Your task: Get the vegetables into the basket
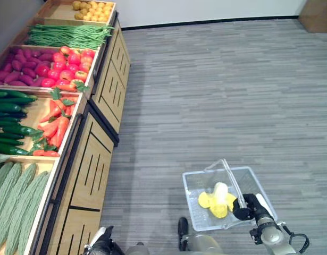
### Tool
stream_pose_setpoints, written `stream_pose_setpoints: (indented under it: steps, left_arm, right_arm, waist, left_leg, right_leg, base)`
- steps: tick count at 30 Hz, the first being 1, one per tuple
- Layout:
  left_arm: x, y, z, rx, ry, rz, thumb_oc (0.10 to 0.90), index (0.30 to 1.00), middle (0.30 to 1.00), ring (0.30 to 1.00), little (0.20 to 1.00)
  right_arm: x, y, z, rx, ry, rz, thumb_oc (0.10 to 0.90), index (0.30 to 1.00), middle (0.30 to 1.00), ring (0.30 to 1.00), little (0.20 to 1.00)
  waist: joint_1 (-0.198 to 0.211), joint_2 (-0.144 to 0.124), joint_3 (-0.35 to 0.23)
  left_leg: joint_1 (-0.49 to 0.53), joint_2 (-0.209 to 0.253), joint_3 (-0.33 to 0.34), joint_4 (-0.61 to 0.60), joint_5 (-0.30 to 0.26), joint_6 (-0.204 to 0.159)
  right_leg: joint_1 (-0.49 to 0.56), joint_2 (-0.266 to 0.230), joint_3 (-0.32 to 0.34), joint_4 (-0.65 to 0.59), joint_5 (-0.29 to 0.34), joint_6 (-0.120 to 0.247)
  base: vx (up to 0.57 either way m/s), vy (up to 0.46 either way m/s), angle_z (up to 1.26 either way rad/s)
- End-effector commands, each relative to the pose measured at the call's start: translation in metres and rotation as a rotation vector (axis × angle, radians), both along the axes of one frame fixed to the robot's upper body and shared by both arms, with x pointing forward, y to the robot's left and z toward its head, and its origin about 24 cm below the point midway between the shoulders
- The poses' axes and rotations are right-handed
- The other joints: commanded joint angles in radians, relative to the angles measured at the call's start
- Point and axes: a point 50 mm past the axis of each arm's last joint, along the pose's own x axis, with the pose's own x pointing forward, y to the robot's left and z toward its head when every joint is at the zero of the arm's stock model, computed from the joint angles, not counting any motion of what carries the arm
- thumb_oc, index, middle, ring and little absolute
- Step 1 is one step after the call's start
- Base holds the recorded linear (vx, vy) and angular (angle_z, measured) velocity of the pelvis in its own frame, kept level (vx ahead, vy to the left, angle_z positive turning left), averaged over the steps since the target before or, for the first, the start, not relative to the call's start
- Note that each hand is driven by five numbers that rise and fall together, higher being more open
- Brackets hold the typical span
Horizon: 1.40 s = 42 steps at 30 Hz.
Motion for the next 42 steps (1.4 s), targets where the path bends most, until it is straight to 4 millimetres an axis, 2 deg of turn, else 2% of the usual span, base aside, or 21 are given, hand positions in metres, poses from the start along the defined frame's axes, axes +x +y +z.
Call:
stream_pose_setpoints:
  steps: [1, 3, 4, 6, 7, 8, 11, 12, 14, 15, 21, 23, 24, 26, 29, 32, 34, 36, 38, 42]
  left_arm:
    - [0.015, 0.000, 0.005, 0.024, -0.053, -0.046, 0.900, 1.000, 1.000, 1.000, 1.000]
    - [0.016, 0.000, 0.005, 0.027, -0.053, -0.039, 0.900, 1.000, 1.000, 1.000, 1.000]
    - [0.016, 0.000, 0.005, 0.027, -0.053, -0.039, 0.900, 1.000, 1.000, 1.000, 1.000]
    - [0.017, 0.001, 0.005, 0.033, -0.053, -0.043, 0.900, 1.000, 1.000, 1.000, 1.000]
    - [0.018, 0.002, 0.006, 0.038, -0.055, -0.053, 0.900, 1.000, 1.000, 1.000, 1.000]
    - [0.018, 0.002, 0.006, 0.038, -0.055, -0.053, 0.900, 1.000, 1.000, 1.000, 1.000]
    - [0.013, 0.004, 0.005, 0.041, -0.043, -0.065, 0.900, 1.000, 1.000, 1.000, 1.000]
    - [0.011, 0.003, 0.004, 0.040, -0.035, -0.067, 0.900, 1.000, 1.000, 1.000, 1.000]
    - [0.009, 0.004, 0.004, 0.039, -0.035, -0.064, 0.900, 1.000, 1.000, 1.000, 1.000]
    - [0.011, 0.005, 0.005, 0.038, -0.047, -0.063, 0.900, 1.000, 1.000, 1.000, 1.000]
    - [0.013, 0.011, 0.007, 0.043, -0.057, -0.031, 0.900, 1.000, 1.000, 1.000, 1.000]
    - [0.014, 0.015, 0.008, 0.052, -0.055, -0.036, 0.900, 1.000, 1.000, 1.000, 1.000]
    - [0.014, 0.017, 0.009, 0.064, -0.047, -0.055, 0.900, 1.000, 1.000, 1.000, 1.000]
    - [0.017, 0.020, 0.011, 0.073, -0.055, -0.063, 0.900, 1.000, 1.000, 1.000, 1.000]
    - [0.018, 0.022, 0.012, 0.081, -0.056, -0.059, 0.900, 1.000, 1.000, 1.000, 1.000]
    - [0.018, 0.023, 0.011, 0.073, -0.054, -0.034, 0.900, 1.000, 1.000, 1.000, 1.000]
    - [0.022, 0.018, 0.011, 0.066, -0.055, -0.048, 0.900, 1.000, 1.000, 1.000, 1.000]
    - [0.022, 0.017, 0.011, 0.063, -0.055, -0.050, 0.900, 1.000, 1.000, 1.000, 1.000]
    - [0.020, 0.014, 0.009, 0.052, -0.048, -0.049, 0.900, 1.000, 1.000, 1.000, 1.000]
    - [0.011, 0.014, 0.006, 0.048, -0.021, -0.029, 0.900, 1.000, 1.000, 1.000, 1.000]
  right_arm:
    - [0.018, -0.021, 0.032, -0.045, -0.220, -0.046, 0.400, 0.300, 0.300, 0.300, 0.300]
    - [0.019, -0.019, 0.032, -0.051, -0.222, -0.036, 0.400, 0.300, 0.300, 0.300, 0.300]
    - [0.019, -0.019, 0.032, -0.051, -0.222, -0.036, 0.400, 0.300, 0.300, 0.300, 0.300]
    - [0.019, -0.018, 0.031, -0.054, -0.224, -0.038, 0.400, 0.300, 0.300, 0.300, 0.300]
    - [0.019, -0.015, 0.030, -0.045, -0.225, -0.038, 0.400, 0.300, 0.300, 0.300, 0.300]
    - [0.019, -0.015, 0.030, -0.045, -0.225, -0.038, 0.400, 0.300, 0.300, 0.300, 0.300]
    - [0.016, -0.012, 0.025, -0.036, -0.202, -0.035, 0.400, 0.300, 0.300, 0.300, 0.300]
    - [0.015, -0.010, 0.020, -0.027, -0.180, -0.047, 0.400, 0.300, 0.300, 0.300, 0.300]
    - [0.018, -0.007, 0.021, -0.017, -0.189, -0.042, 0.400, 0.300, 0.300, 0.300, 0.300]
    - [0.022, -0.004, 0.021, -0.012, -0.188, -0.027, 0.400, 0.300, 0.300, 0.300, 0.300]
    - [0.040, 0.010, 0.021, 0.014, -0.203, 0.010, 0.400, 0.300, 0.300, 0.300, 0.300]
    - [0.046, 0.015, 0.023, 0.023, -0.221, 0.024, 0.400, 0.300, 0.300, 0.300, 0.300]
    - [0.054, 0.020, 0.026, 0.028, -0.235, 0.045, 0.400, 0.300, 0.300, 0.300, 0.300]
    - [0.060, 0.025, 0.029, 0.032, -0.253, 0.074, 0.400, 0.300, 0.300, 0.300, 0.300]
    - [0.061, 0.028, 0.029, 0.033, -0.254, 0.096, 0.400, 0.300, 0.300, 0.300, 0.300]
    - [0.058, 0.028, 0.028, 0.025, -0.241, 0.112, 0.400, 0.300, 0.300, 0.300, 0.300]
    - [0.058, 0.028, 0.028, 0.026, -0.246, 0.107, 0.400, 0.300, 0.300, 0.300, 0.300]
    - [0.058, 0.029, 0.028, 0.030, -0.249, 0.103, 0.400, 0.300, 0.300, 0.300, 0.300]
    - [0.059, 0.031, 0.031, 0.033, -0.263, 0.116, 0.400, 0.300, 0.300, 0.300, 0.300]
    - [0.053, 0.030, 0.028, 0.038, -0.242, 0.117, 0.400, 0.300, 0.300, 0.300, 0.300]
  waist:
    - [-0.007, -0.001, 0.003]
    - [0.003, -0.004, 0.008]
    - [0.003, -0.005, 0.009]
    - [0.018, -0.008, 0.021]
    - [0.028, -0.006, 0.025]
    - [0.030, -0.007, 0.026]
    - [0.037, -0.003, 0.016]
    - [0.037, -0.005, 0.003]
    - [0.037, -0.011, -0.003]
    - [0.038, -0.017, -0.005]
    - [0.054, -0.045, -0.004]
    - [0.057, -0.048, -0.002]
    - [0.059, -0.046, 0.008]
    - [0.057, -0.040, 0.027]
    - [0.043, -0.035, 0.045]
    - [0.032, -0.037, 0.049]
    - [0.013, -0.047, 0.049]
    - [0.007, -0.050, 0.049]
    - [-0.007, -0.055, 0.045]
    - [-0.009, -0.059, 0.023]
  left_leg:
    - [-0.044, -0.048, 0.024, -0.110, 0.025, 0.063]
    - [-0.123, -0.064, 0.013, -0.139, 0.054, 0.066]
    - [-0.122, -0.066, 0.014, -0.139, 0.054, 0.067]
    - [-0.182, -0.068, 0.019, -0.163, 0.109, 0.061]
    - [-0.198, -0.063, 0.042, -0.179, 0.134, 0.060]
    - [-0.196, -0.063, 0.044, -0.180, 0.134, 0.060]
    - [-0.163, -0.070, 0.069, -0.180, 0.115, 0.074]
    - [-0.153, -0.082, 0.084, -0.177, 0.097, 0.088]
    - [-0.154, -0.094, 0.100, -0.162, 0.078, 0.099]
    - [-0.151, -0.106, 0.120, -0.140, 0.053, 0.116]
    - [-0.150, -0.146, 0.160, -0.092, -0.019, 0.160]
    - [-0.140, -0.155, 0.167, -0.096, -0.032, 0.174]
    - [-0.121, -0.156, 0.172, -0.103, -0.040, 0.187]
    - [-0.096, -0.155, 0.173, -0.109, -0.046, 0.196]
    - [-0.045, -0.161, 0.161, -0.123, -0.058, 0.202]
    - [-0.015, -0.164, 0.146, -0.135, -0.067, 0.196]
    - [0.011, -0.168, 0.123, -0.142, -0.085, 0.178]
    - [0.023, -0.169, 0.114, -0.142, -0.092, 0.172]
    - [0.062, -0.164, 0.092, -0.141, -0.118, 0.159]
    - [0.097, -0.149, 0.068, -0.139, -0.134, 0.142]
  right_leg:
    - [-0.014, -0.082, 0.085, 0.076, -0.053, 0.114]
    - [0.009, -0.086, 0.099, 0.060, -0.056, 0.118]
    - [0.010, -0.088, 0.100, 0.060, -0.058, 0.118]
    - [0.046, -0.084, 0.121, 0.047, -0.062, 0.117]
    - [0.072, -0.078, 0.137, 0.042, -0.071, 0.115]
    - [0.073, -0.078, 0.139, 0.042, -0.071, 0.115]
    - [0.109, -0.086, 0.164, 0.042, -0.091, 0.126]
    - [0.127, -0.111, 0.183, 0.038, -0.094, 0.141]
    - [0.132, -0.127, 0.194, 0.038, -0.093, 0.154]
    - [0.126, -0.148, 0.212, 0.042, -0.081, 0.168]
    - [0.098, -0.195, 0.253, 0.061, -0.016, 0.212]
    - [0.076, -0.200, 0.255, 0.102, 0.007, 0.223]
    - [0.030, -0.195, 0.244, 0.211, 0.042, 0.227]
    - [-0.021, -0.178, 0.236, 0.317, 0.070, 0.226]
    - [-0.081, -0.154, 0.226, 0.363, 0.081, 0.211]
    - [-0.125, -0.136, 0.212, 0.288, 0.057, 0.199]
    - [-0.146, -0.133, 0.223, 0.148, 0.064, 0.209]
    - [-0.147, -0.135, 0.233, 0.110, 0.080, 0.215]
    - [-0.172, -0.144, 0.239, 0.051, 0.129, 0.227]
    - [-0.145, -0.142, 0.218, 0.043, 0.118, 0.214]
  base:
    - [0.10, 0.030, 0.32]
    - [0.09, 0.031, 0.32]
    - [0.09, 0.027, 0.27]
    - [0.16, 0.049, -0.10]
    - [0.18, 0.064, -0.40]
    - [0.26, 0.156, -0.63]
    - [0.22, 0.195, -0.68]
    - [0.16, 0.165, -0.53]
    - [0.22, 0.270, -0.37]
    - [0.22, 0.321, -0.13]
    - [0.12, 0.202, -0.30]
    - [0.09, 0.184, -0.18]
    - [0.07, 0.190, -0.16]
    - [0.04, 0.120, -0.25]
    - [0.11, 0.071, -0.09]
    - [0.17, -0.031, 0.16]
    - [0.20, -0.112, 0.42]
    - [0.14, -0.085, 0.23]
    - [0.29, -0.209, 0.41]
    - [0.19, -0.173, 0.27]
